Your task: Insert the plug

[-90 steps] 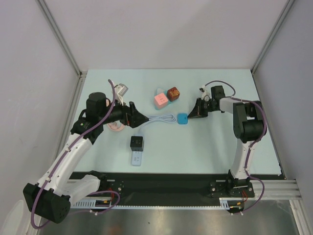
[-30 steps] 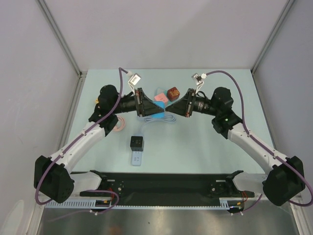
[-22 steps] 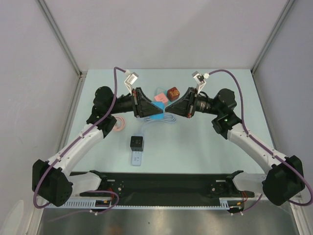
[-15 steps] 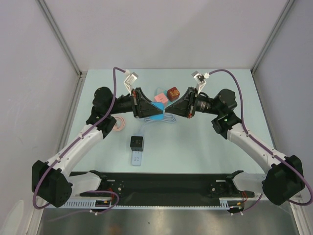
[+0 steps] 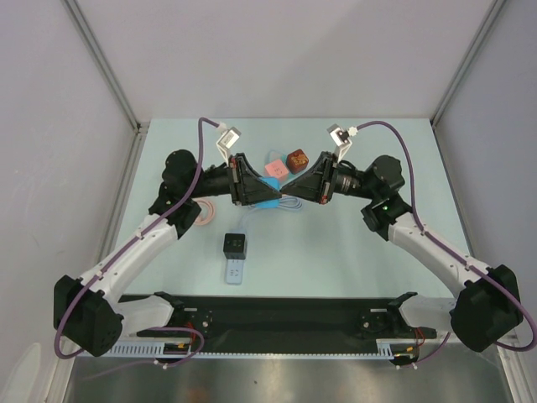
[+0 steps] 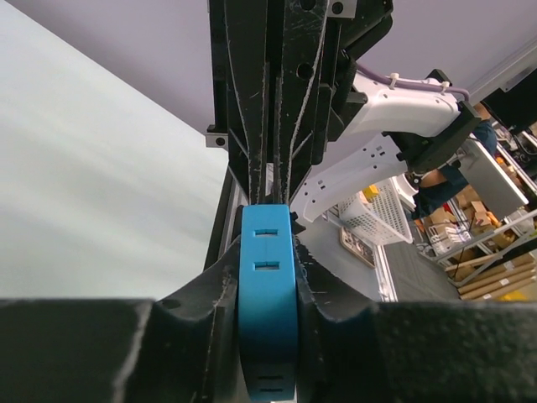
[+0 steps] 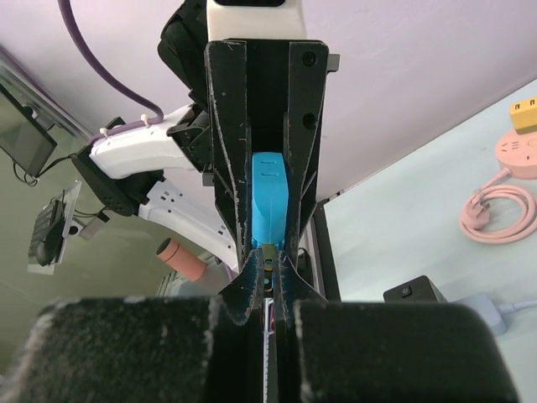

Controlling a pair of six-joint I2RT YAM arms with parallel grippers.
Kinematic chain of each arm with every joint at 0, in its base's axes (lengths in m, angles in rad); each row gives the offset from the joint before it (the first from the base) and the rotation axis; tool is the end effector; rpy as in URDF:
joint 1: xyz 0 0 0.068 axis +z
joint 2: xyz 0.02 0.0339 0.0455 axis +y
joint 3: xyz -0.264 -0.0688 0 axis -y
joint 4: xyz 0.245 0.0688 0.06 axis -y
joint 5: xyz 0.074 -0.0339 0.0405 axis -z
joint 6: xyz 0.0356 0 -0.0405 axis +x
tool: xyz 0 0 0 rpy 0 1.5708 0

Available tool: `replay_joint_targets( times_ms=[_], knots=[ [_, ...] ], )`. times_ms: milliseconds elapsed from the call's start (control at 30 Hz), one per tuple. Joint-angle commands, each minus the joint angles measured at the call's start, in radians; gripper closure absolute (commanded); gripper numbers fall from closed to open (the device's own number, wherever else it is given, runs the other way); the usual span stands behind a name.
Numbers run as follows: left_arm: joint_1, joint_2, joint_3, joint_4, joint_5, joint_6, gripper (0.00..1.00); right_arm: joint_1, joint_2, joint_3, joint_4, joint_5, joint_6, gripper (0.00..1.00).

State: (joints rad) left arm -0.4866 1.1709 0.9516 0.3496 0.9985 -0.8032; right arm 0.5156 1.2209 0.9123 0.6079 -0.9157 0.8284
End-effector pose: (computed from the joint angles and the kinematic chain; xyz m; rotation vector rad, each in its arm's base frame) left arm 0.2175 -0.1489 0.3741 0.6882 1.6380 -1.6913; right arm 0.2232 0.1590 0.3725 -0.6784 1.4701 1.6552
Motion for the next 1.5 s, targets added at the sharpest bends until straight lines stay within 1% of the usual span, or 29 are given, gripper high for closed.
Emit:
replay_joint_targets(
  times_ms=[0,33,67,133,267,367,633,700,733,833,900,933,1033,1067,1167,1300,1467],
  knots=[
    [-0.007,-0.022,0.006,0.014,-0.003,0.022,0.72,-0.002,-0.018,-0.012,0.064,0.034,0.020,1.00],
    [-0.007,-0.024,0.006,0.006,-0.009,0.022,0.67,-0.003,-0.018,-0.015,0.070,0.032,0.026,1.00],
    [-0.007,-0.027,0.006,-0.009,-0.017,0.028,0.56,-0.006,-0.018,-0.019,0.075,0.031,0.031,1.00],
    [-0.007,-0.033,0.007,-0.017,-0.034,0.033,0.51,-0.008,-0.021,-0.023,0.076,0.032,0.032,1.00],
    [-0.004,-0.039,0.019,-0.044,-0.043,0.044,0.44,-0.011,-0.029,-0.024,0.072,0.031,0.032,1.00],
    [-0.004,-0.039,0.030,-0.064,-0.055,0.059,0.42,-0.015,-0.031,-0.029,0.070,0.029,0.032,1.00],
    [-0.001,-0.020,0.039,-0.100,-0.081,0.045,0.44,-0.017,-0.023,-0.032,0.070,0.029,0.035,1.00],
    [0.002,-0.022,0.039,-0.100,-0.093,0.029,0.39,-0.017,-0.018,-0.033,0.072,0.029,0.037,1.00],
    [0.003,-0.024,0.038,-0.097,-0.093,0.032,0.31,-0.019,-0.018,-0.038,0.073,0.029,0.038,1.00],
    [0.005,-0.030,0.038,-0.100,-0.098,0.041,0.27,-0.020,-0.018,-0.039,0.076,0.029,0.038,1.00],
    [0.006,-0.024,0.045,-0.101,-0.086,0.042,0.28,-0.022,-0.018,-0.041,0.075,0.029,0.037,1.00],
    [0.006,-0.020,0.045,-0.101,-0.083,0.041,0.32,-0.022,-0.017,-0.041,0.076,0.029,0.040,1.00],
    [0.008,-0.017,0.038,-0.089,-0.084,0.027,0.41,-0.022,-0.014,-0.041,0.078,0.028,0.040,1.00],
    [0.008,-0.017,0.032,-0.063,-0.086,0.018,0.42,-0.022,-0.012,-0.043,0.076,0.026,0.040,1.00],
    [0.013,-0.030,0.012,-0.029,-0.095,-0.007,0.43,-0.023,-0.009,-0.044,0.073,0.024,0.040,1.00],
    [0.022,-0.036,0.015,-0.026,-0.104,-0.014,0.43,-0.023,-0.009,-0.046,0.073,0.023,0.041,1.00],
    [0.022,-0.033,0.009,-0.014,-0.095,-0.017,0.48,-0.026,-0.012,-0.044,0.075,0.029,0.043,1.00]
  ],
)
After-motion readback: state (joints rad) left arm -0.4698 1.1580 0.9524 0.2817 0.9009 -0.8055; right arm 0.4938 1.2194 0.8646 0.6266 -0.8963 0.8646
